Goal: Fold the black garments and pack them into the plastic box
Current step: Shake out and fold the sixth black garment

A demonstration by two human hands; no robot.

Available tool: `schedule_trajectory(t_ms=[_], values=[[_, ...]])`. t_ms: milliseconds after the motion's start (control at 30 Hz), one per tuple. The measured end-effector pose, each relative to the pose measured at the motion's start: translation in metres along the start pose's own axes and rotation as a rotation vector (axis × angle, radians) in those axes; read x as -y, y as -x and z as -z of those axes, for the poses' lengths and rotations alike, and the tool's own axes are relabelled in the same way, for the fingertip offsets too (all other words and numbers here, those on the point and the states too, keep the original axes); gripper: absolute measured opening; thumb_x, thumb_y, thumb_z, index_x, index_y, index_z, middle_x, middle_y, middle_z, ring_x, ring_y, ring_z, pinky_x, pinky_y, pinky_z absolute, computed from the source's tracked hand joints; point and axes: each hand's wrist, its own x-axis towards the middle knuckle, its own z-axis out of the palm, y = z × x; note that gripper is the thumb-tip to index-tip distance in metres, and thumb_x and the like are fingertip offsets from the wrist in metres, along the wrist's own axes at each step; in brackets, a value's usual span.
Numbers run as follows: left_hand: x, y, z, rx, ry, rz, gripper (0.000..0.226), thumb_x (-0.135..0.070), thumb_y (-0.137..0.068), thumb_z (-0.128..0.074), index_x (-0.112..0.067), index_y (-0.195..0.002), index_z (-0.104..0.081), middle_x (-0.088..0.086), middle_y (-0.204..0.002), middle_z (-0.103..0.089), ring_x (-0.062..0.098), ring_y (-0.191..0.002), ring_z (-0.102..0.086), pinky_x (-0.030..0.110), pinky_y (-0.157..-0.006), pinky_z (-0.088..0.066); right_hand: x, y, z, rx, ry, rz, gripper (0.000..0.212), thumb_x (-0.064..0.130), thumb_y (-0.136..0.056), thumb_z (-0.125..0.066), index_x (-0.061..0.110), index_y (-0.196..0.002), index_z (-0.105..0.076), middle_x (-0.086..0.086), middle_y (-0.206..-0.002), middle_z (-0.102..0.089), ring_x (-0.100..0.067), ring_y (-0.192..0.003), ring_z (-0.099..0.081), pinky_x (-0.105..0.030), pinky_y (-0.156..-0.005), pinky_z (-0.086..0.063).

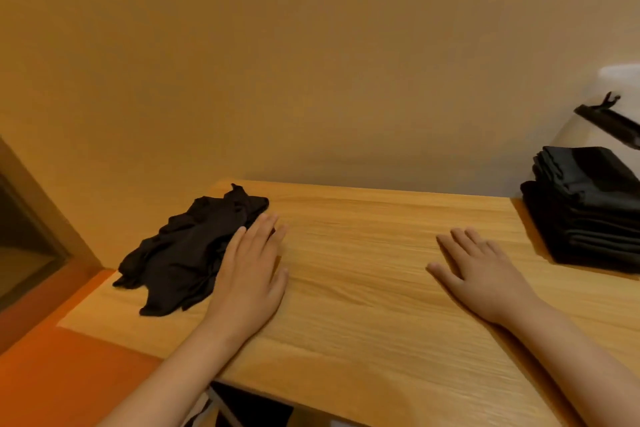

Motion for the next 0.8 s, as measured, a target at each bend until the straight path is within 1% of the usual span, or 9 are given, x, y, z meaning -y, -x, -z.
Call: schedule_trajectory(t_ms=[133,200,267,333,367,433,533,667,800], values=[[0.038,0.009,0.014,-0.071,-0.111,0.205,0.069,-0.036,-0.090,-0.062,-0.012,-0.149,-0.034,0.006,-0.160,-0.023,0.019,-0.150,-0.009,0.040,-0.122,-0.009,0.058,-0.001,-0.008,0.024,-0.052,0.101,0.120,0.086,-0.054,0.024,0.028,-0.155,-0.007,0.003,-0.163,0.000,-0.011,-0.148,0.007,-0.033,-0.119,0.003],[0.055,0.008,0.014,-0.053,-0.137,0.320,0.072,-0.040,-0.091,-0.060,-0.010,-0.150,-0.032,0.011,-0.159,-0.024,0.025,-0.150,-0.012,0.043,-0.120,-0.011,0.088,-0.003,-0.014,0.019,-0.070,0.173,0.127,0.084,-0.048,0.030,0.028,-0.155,-0.008,0.005,-0.162,-0.002,-0.010,-0.148,0.006,-0.032,-0.118,0.004],[0.067,0.004,0.013,-0.015,-0.099,0.418,0.066,-0.039,-0.093,-0.058,-0.010,-0.147,-0.036,0.013,-0.152,-0.037,0.028,-0.143,-0.030,0.044,-0.115,-0.025,0.112,-0.004,-0.020,0.012,-0.102,0.226,0.115,0.085,-0.059,0.017,0.029,-0.155,-0.011,0.006,-0.162,-0.003,-0.009,-0.148,0.005,-0.031,-0.118,0.005],[0.072,-0.003,0.016,-0.055,-0.009,0.439,0.042,-0.030,-0.094,-0.059,-0.011,-0.131,-0.054,0.009,-0.114,-0.067,0.027,-0.105,-0.062,0.041,-0.084,-0.050,0.124,-0.003,-0.022,-0.003,-0.132,0.260,0.098,0.082,-0.074,0.004,0.029,-0.154,-0.016,0.007,-0.162,-0.007,-0.007,-0.148,0.002,-0.029,-0.118,0.005],[0.072,-0.007,0.020,-0.095,0.037,0.444,0.028,-0.026,-0.094,-0.058,-0.012,-0.119,-0.060,0.003,-0.088,-0.068,0.023,-0.079,-0.064,0.036,-0.063,-0.048,0.124,-0.002,-0.021,-0.015,-0.161,0.262,0.084,0.076,-0.084,-0.006,0.029,-0.153,-0.020,0.008,-0.162,-0.011,-0.006,-0.148,0.000,-0.028,-0.118,0.003],[0.066,-0.019,0.032,-0.161,0.157,0.460,0.014,-0.026,-0.097,-0.054,-0.017,-0.104,-0.062,-0.004,-0.068,-0.061,0.016,-0.059,-0.057,0.032,-0.050,-0.040,0.119,0.000,-0.019,-0.049,-0.271,0.255,0.059,0.057,-0.098,-0.028,0.030,-0.150,-0.031,0.010,-0.159,-0.020,-0.003,-0.147,-0.009,-0.026,-0.119,-0.003],[0.041,-0.049,0.056,-0.192,0.543,0.442,0.016,-0.028,-0.101,-0.047,-0.029,-0.095,-0.061,-0.007,-0.082,-0.065,0.010,-0.075,-0.060,0.033,-0.064,-0.048,0.113,0.004,-0.013,-0.100,-0.568,0.225,0.046,0.045,-0.099,-0.042,0.033,-0.144,-0.041,0.015,-0.155,-0.030,0.002,-0.142,-0.020,-0.020,-0.116,-0.015],[-0.024,-0.082,0.091,-0.139,1.118,0.361,0.025,-0.030,-0.103,-0.042,-0.028,-0.103,-0.067,-0.005,-0.096,-0.070,0.008,-0.089,-0.066,0.028,-0.076,-0.049,0.103,0.010,0.001,-0.144,-0.905,0.170,0.053,0.054,-0.091,-0.045,0.043,-0.143,-0.038,0.024,-0.149,-0.034,0.008,-0.135,-0.027,-0.020,-0.112,-0.024],[-0.082,-0.090,0.083,0.202,1.298,0.197,0.026,-0.035,-0.103,-0.040,-0.034,-0.113,-0.064,-0.017,-0.098,-0.073,0.004,-0.095,-0.068,0.022,-0.078,-0.051,0.086,0.019,0.021,-0.254,-1.268,0.096,0.059,0.056,-0.085,-0.050,0.046,-0.141,-0.035,0.030,-0.137,-0.041,0.011,-0.126,-0.038,-0.006,-0.095,-0.034]])
